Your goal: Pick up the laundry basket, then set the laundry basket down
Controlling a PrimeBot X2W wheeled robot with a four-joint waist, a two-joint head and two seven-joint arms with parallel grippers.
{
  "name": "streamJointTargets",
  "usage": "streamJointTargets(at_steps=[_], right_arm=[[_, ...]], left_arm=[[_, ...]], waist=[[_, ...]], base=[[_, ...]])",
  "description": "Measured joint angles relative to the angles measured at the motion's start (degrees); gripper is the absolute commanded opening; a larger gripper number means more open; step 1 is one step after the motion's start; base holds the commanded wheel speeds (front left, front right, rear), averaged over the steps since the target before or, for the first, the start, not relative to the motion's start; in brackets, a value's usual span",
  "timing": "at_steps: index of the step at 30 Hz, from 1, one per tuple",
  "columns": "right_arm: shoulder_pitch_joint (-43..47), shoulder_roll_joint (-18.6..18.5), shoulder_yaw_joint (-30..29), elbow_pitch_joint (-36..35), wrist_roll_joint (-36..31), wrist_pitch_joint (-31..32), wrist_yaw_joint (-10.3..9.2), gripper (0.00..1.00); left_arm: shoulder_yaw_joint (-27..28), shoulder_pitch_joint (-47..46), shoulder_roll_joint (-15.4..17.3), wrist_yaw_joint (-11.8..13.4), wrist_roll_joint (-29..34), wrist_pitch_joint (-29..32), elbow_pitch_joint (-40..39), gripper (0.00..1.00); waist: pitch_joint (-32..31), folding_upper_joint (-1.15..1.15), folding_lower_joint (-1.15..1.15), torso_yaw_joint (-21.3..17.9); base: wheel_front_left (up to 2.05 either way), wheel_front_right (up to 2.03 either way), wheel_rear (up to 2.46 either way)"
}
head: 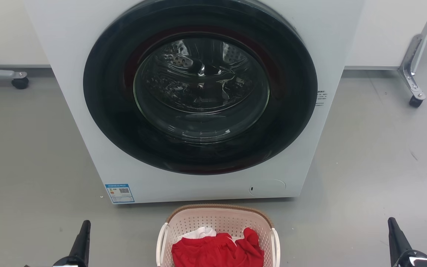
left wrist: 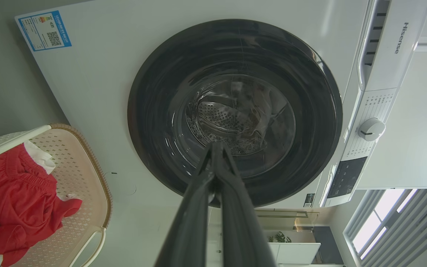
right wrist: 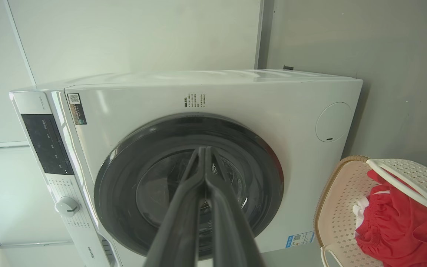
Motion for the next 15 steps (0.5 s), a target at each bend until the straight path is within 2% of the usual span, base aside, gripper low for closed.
streamJointTargets(at_steps=[15], right_arm=[[0.0, 0.0, 0.0, 0.0, 0.0, 0.0, 0.0, 0.0]], left_arm=[[0.0, 0.0, 0.0, 0.0, 0.0, 0.0, 0.0, 0.0]], waist=[[0.0, 0.0, 0.0, 0.0]], base=[[0.0, 0.0, 0.0]])
